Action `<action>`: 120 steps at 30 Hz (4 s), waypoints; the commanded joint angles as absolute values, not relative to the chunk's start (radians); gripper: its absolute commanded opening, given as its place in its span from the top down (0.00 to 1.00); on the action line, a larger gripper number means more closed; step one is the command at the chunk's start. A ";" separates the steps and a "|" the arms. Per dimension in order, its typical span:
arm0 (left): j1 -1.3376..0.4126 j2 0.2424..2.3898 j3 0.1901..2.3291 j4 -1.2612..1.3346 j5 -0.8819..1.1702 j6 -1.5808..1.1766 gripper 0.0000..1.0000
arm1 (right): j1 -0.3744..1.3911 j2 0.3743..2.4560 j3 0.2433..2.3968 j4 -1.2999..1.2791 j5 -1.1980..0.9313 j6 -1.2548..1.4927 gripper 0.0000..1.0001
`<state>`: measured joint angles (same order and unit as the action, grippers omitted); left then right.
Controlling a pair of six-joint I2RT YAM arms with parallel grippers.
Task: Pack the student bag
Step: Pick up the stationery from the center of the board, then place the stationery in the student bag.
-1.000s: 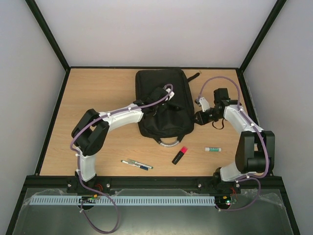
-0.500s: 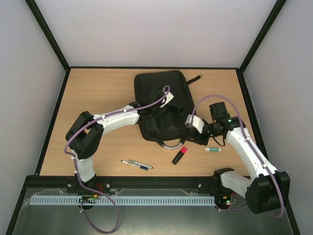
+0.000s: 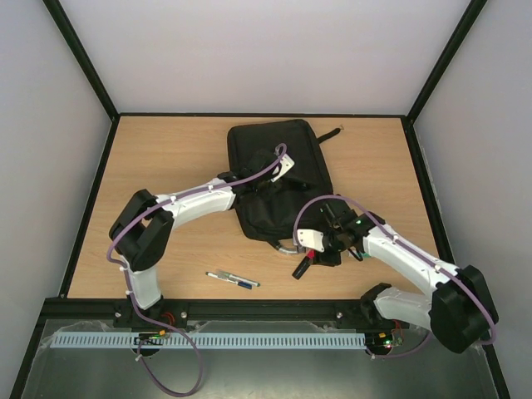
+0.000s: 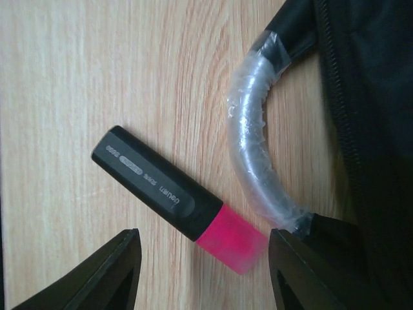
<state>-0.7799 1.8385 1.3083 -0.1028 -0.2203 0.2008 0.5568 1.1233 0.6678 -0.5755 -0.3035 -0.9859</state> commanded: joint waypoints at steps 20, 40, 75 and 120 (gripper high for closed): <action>-0.775 1.812 1.340 -0.142 -0.192 0.174 0.95 | 0.621 1.265 0.567 -0.476 -0.145 -1.003 0.51; -0.776 1.830 1.355 -0.156 -0.178 0.166 0.94 | 0.667 1.258 0.534 -0.455 -0.108 -0.830 0.69; -0.796 1.815 1.438 -0.241 -0.156 0.095 0.92 | 0.438 1.041 0.939 -0.845 -0.340 -0.618 0.87; -0.822 1.809 1.455 -0.262 -0.145 0.088 0.91 | 0.402 1.473 1.242 -0.697 -0.081 -0.320 0.56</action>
